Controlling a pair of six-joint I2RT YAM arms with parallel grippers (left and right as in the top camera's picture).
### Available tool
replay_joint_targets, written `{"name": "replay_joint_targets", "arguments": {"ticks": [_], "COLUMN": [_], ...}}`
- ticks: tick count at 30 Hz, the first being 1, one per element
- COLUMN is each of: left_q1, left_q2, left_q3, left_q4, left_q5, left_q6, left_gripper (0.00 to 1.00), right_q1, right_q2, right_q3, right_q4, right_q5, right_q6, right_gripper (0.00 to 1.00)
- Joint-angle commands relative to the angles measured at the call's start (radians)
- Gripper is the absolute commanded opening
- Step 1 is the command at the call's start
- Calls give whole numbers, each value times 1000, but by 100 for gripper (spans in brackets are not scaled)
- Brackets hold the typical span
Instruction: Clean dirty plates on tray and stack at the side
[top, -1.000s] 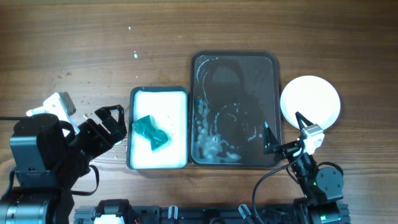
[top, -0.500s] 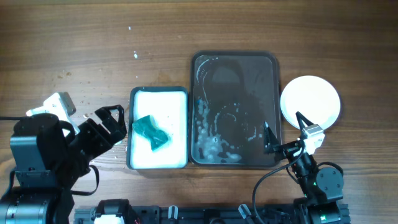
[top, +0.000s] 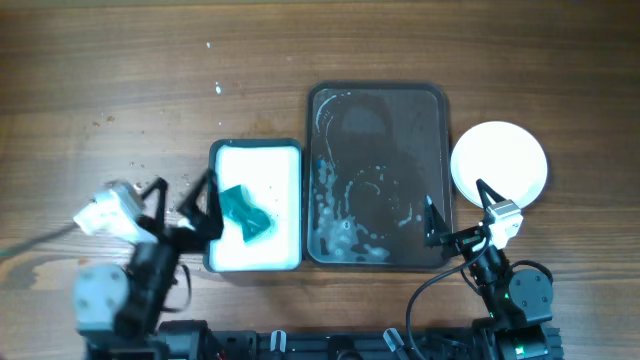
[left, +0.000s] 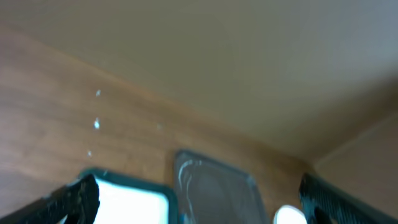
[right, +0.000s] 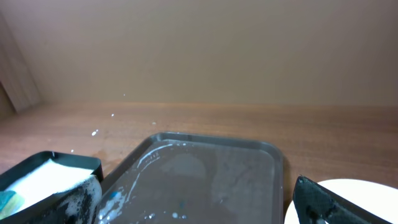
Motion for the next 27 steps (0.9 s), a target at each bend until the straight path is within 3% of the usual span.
{"name": "replay_joint_targets", "arguments": {"ticks": [1,11,16,23,27], "left_q1": [-17,-26,-28,-28,-28], "left_q2": [-195,-256,-256,-256,-256], "left_q3": [-196,-489,-536,-547,-547], "left_q4": [64,216,344,359,519], "left_q5": [42,42,45,-20,0], "left_q6": [34,70,69,73,72], "left_gripper": [100,100,100,100,100], "right_q1": [-5,-5,-5,-5,-5], "right_q2": [-12,-12,-12,-12,-12], "right_q3": [-2,-2,-2,-2,-2], "right_q4": [3,3,3,3,3], "right_q5": [10,10,10,10,10], "right_q6": [-11,-11,-11,-11,-11], "right_gripper": [100,100,100,100,100]}}
